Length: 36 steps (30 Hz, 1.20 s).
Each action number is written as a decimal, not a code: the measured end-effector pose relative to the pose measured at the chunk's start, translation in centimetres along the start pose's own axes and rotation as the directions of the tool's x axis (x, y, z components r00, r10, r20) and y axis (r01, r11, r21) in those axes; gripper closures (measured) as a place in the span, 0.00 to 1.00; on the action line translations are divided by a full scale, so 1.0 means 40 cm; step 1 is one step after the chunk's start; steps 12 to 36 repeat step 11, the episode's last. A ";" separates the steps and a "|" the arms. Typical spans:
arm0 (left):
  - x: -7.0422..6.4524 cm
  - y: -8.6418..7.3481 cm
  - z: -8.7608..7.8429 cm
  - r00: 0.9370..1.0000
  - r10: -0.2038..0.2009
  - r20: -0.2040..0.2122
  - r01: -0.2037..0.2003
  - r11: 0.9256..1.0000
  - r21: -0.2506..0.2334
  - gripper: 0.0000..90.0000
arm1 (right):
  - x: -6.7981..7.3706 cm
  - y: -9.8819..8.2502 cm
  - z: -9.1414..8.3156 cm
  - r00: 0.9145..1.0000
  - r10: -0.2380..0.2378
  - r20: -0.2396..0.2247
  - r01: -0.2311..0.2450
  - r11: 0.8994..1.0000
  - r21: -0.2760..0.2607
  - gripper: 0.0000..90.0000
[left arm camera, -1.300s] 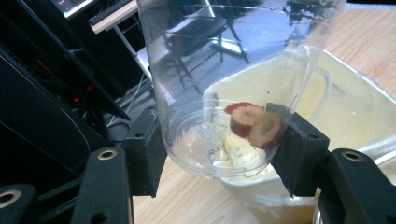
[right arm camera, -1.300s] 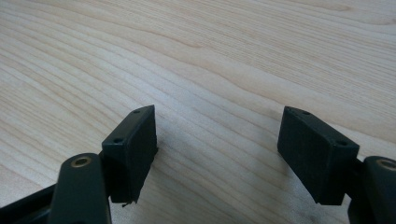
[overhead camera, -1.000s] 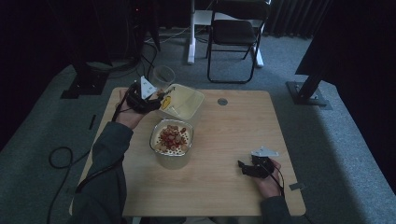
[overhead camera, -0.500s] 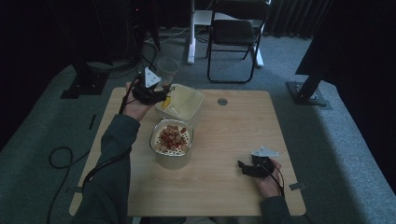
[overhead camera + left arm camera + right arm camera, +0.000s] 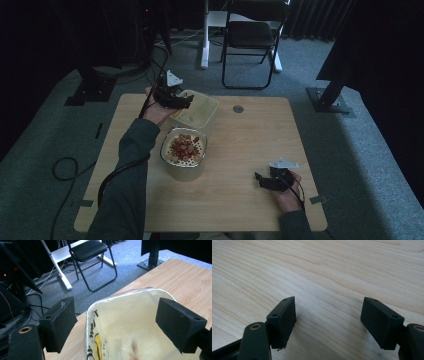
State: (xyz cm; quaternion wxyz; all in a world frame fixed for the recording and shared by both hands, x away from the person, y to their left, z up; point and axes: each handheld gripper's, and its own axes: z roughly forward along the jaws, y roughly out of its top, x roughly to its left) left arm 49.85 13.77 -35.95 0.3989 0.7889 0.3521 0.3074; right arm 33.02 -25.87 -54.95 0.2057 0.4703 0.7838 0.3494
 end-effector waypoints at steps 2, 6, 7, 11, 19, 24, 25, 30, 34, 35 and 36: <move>0.004 0.002 -0.008 1.000 0.000 -0.004 0.000 1.000 -0.006 0.19 | 0.000 0.000 0.000 1.000 0.000 0.000 0.000 1.000 0.000 0.31; 0.009 0.003 -0.020 1.000 0.004 -0.015 -0.004 1.000 -0.008 0.19 | 0.000 0.000 0.000 1.000 0.000 0.001 0.000 1.000 0.000 0.31; 0.011 0.002 -0.023 1.000 0.007 -0.015 -0.007 1.000 -0.005 0.19 | 0.000 0.000 0.000 1.000 0.000 0.001 0.000 1.000 0.000 0.31; 0.017 -0.006 -0.030 1.000 -0.003 -0.028 0.003 1.000 -0.009 0.19 | 0.000 0.001 0.001 1.000 0.000 0.001 0.000 1.000 0.000 0.30; 0.017 -0.006 -0.030 1.000 -0.003 -0.028 0.003 1.000 -0.009 0.19 | 0.000 0.001 0.001 1.000 0.000 0.001 0.000 1.000 0.000 0.30; 0.017 -0.006 -0.030 1.000 -0.003 -0.028 0.003 1.000 -0.009 0.19 | 0.000 0.001 0.001 1.000 0.000 0.001 0.000 1.000 0.000 0.30; 0.017 -0.006 -0.030 1.000 -0.003 -0.028 0.003 1.000 -0.009 0.19 | 0.000 0.001 0.001 1.000 0.000 0.001 0.000 1.000 0.000 0.30; 0.017 -0.006 -0.030 1.000 -0.003 -0.028 0.003 1.000 -0.009 0.19 | 0.000 0.001 0.001 1.000 0.000 0.001 0.000 1.000 0.000 0.30; 0.017 -0.006 -0.030 1.000 -0.003 -0.028 0.003 1.000 -0.009 0.19 | 0.000 0.001 0.001 1.000 0.000 0.001 0.000 1.000 0.000 0.30; 0.017 -0.006 -0.030 1.000 -0.003 -0.028 0.003 1.000 -0.009 0.19 | 0.000 0.001 0.001 1.000 0.000 0.001 0.000 1.000 0.000 0.30; 0.017 -0.006 -0.030 1.000 -0.003 -0.028 0.003 1.000 -0.009 0.19 | 0.000 0.001 0.001 1.000 0.000 0.001 0.000 1.000 0.000 0.30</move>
